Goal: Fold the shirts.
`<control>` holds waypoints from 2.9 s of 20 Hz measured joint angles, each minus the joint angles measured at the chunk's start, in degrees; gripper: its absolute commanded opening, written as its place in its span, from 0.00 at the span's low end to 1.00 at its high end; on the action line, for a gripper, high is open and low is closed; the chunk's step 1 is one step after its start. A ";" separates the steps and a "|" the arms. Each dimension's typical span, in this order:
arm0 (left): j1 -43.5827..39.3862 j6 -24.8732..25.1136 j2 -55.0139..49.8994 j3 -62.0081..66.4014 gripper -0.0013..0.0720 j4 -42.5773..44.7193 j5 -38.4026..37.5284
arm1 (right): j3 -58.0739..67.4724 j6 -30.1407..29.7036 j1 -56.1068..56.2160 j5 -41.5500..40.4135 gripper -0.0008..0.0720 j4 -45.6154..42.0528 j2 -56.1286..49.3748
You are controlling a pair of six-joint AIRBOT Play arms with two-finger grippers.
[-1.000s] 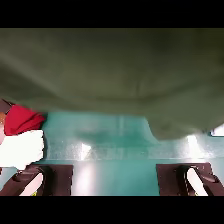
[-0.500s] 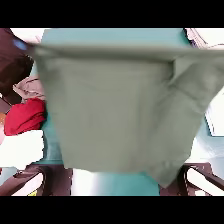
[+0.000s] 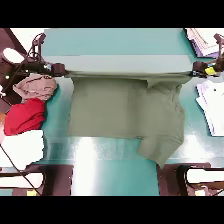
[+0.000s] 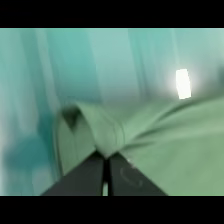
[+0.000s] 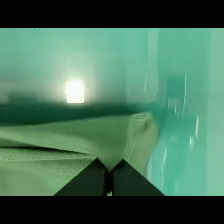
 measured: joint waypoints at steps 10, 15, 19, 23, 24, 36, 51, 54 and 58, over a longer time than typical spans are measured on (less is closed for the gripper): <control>0.13 7.67 -2.58 -2.10 0.05 -0.70 5.09 | -3.78 -2.10 2.14 -6.43 0.03 -3.17 -3.48; 0.11 9.66 -2.64 -9.11 0.05 -0.24 3.04 | -11.45 -1.60 4.61 -4.07 0.04 -4.28 -3.58; 0.11 9.66 -2.64 -11.87 0.80 -0.37 2.78 | -13.53 -0.39 5.40 -3.13 0.37 -4.11 -3.54; 0.39 7.04 -2.38 -11.80 0.74 0.61 -1.64 | -10.64 -0.09 5.42 2.80 0.58 -3.85 -3.17; 0.92 5.86 -2.01 -11.30 0.74 1.97 -3.58 | -9.86 -0.11 5.22 4.85 0.58 -3.69 -2.56; 2.84 3.17 14.71 -35.36 0.74 4.46 -18.03 | -24.65 -1.38 -1.77 11.19 0.58 3.78 21.73; -1.79 4.15 17.00 -40.79 0.05 -1.62 -15.63 | -38.88 0.35 -2.95 16.46 0.84 0.13 32.89; -1.97 4.13 17.05 -39.98 0.05 -2.05 -16.22 | -48.22 2.01 -5.31 18.51 0.76 0.13 35.67; -2.01 4.15 17.05 -39.58 0.05 -2.82 -16.39 | -58.49 3.89 -7.67 18.05 0.70 0.76 37.97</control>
